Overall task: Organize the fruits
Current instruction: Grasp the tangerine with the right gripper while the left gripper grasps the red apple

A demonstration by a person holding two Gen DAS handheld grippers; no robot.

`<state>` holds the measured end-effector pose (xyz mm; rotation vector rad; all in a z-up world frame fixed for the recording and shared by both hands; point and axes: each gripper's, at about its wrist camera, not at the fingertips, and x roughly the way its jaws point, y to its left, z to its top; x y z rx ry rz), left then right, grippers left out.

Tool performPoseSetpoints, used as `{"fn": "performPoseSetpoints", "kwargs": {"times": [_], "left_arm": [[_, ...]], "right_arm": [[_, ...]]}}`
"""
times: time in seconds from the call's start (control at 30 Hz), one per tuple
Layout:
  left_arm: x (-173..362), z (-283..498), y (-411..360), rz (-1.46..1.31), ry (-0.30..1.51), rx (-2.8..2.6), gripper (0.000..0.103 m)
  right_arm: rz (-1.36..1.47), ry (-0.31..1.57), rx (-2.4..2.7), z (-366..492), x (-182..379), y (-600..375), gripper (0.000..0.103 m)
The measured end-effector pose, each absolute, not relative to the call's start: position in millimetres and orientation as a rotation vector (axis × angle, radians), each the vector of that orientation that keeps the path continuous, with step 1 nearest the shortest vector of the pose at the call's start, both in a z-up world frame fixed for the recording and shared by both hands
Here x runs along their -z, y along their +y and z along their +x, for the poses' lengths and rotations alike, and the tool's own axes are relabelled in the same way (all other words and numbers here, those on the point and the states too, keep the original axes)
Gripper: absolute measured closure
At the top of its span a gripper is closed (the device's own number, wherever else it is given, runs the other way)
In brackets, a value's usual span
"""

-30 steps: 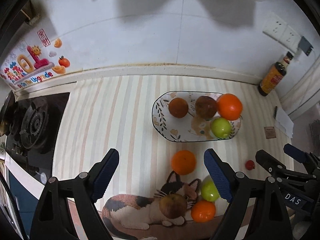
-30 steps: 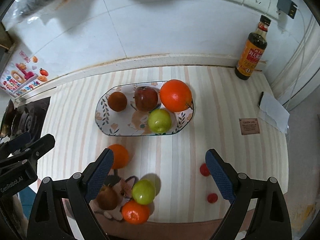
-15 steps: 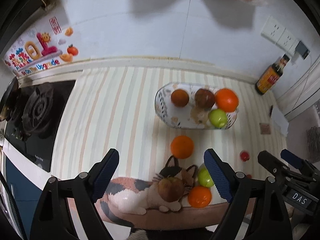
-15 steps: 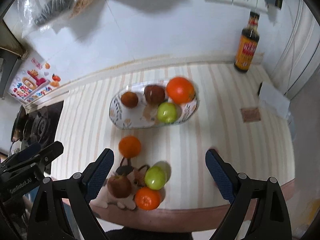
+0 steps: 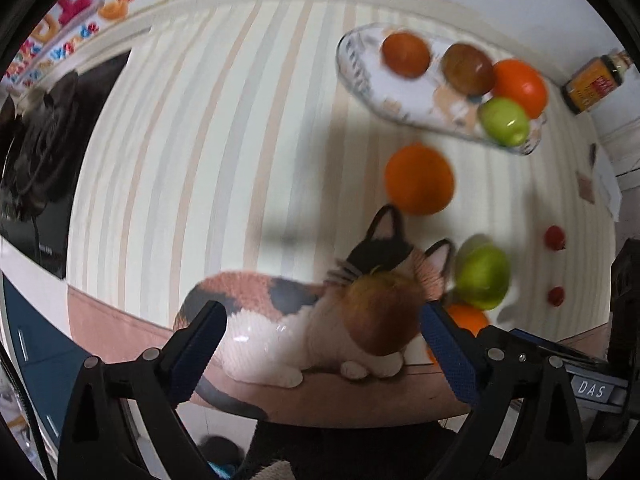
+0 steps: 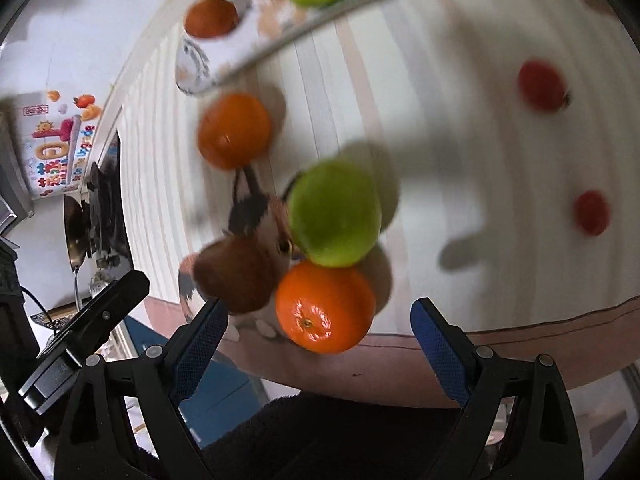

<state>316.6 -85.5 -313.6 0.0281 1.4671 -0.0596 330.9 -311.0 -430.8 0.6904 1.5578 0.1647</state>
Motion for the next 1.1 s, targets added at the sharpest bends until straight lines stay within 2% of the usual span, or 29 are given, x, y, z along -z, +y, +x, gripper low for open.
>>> {"fn": "performPoseSetpoints", "kwargs": {"times": [0.2, 0.47, 0.63, 0.7, 0.73, 0.77, 1.1], "left_arm": [[330, 313, -83, 0.037, 1.514, 0.043, 0.004], [353, 315, -114, 0.098, 1.564, 0.115, 0.004], [380, 319, -137, 0.097, 1.613, 0.164, 0.004], [390, 319, -144, 0.092, 1.615, 0.184, 0.012], [391, 319, -146, 0.094, 1.608, 0.188, 0.031], [392, 318, -147, 0.103, 1.604, 0.180, 0.038], [388, 308, -132, 0.075, 1.597, 0.157, 0.038]], "right_arm": [[0.637, 1.595, -0.190, 329, 461, -288, 0.035], [0.405, 1.545, -0.143, 312, 452, -286, 0.036], [0.422, 1.552, -0.118, 300, 455, -306, 0.036], [0.443, 1.558, -0.109, 301, 455, -309, 0.035], [0.458, 1.565, -0.102, 300, 457, -311, 0.035], [0.468, 1.570, -0.094, 302, 457, -316, 0.035], [0.410, 1.575, -0.083, 303, 454, -307, 0.035]]}}
